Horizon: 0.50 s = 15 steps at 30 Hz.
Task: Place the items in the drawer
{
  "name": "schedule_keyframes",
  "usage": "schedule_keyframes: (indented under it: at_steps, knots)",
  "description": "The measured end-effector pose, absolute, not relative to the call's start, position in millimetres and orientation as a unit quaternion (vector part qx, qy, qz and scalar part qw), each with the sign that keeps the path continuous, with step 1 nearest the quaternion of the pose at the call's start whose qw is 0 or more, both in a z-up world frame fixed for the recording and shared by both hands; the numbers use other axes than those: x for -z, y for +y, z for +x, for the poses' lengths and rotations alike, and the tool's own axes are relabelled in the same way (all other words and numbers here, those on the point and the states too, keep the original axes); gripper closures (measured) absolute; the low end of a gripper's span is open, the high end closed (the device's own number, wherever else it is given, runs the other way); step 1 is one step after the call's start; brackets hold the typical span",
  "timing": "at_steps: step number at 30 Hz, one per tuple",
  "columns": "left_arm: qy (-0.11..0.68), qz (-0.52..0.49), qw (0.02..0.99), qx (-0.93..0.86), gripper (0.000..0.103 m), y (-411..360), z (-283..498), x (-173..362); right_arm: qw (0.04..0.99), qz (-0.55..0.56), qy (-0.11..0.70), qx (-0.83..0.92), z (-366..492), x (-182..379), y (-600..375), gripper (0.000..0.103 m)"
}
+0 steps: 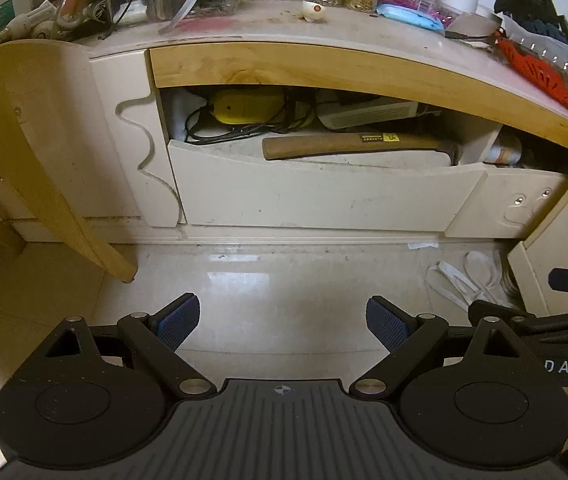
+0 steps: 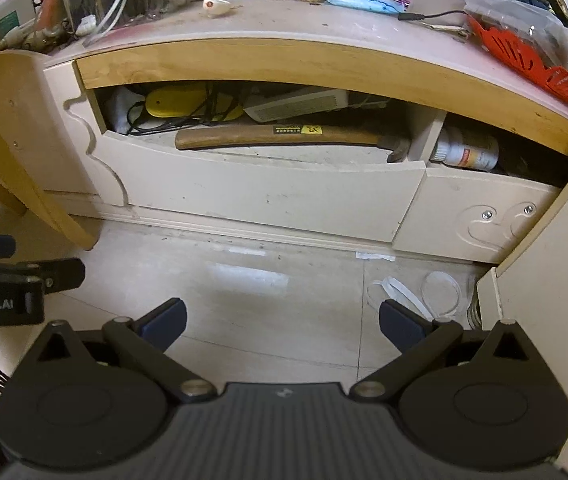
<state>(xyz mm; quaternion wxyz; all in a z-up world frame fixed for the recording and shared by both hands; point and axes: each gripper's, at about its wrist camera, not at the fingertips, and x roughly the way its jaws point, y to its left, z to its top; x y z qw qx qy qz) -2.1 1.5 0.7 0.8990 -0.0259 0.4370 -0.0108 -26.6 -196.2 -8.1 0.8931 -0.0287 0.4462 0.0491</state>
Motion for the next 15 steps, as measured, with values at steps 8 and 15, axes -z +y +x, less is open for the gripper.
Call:
schedule_keyframes:
  at_steps: [8, 15]
  knots:
    - [0.454, -0.021, 0.891, 0.004, 0.011, -3.8, -6.4, -1.0, 0.89, -0.03, 0.451, -0.055, -27.0, 7.0, -196.5, 0.0]
    - [0.453, -0.019, 0.891, 0.008, 0.011, -3.3, -3.5, -1.7, 0.891, -0.027, 0.45, -0.058, -26.9, 8.5, -196.6, 0.0]
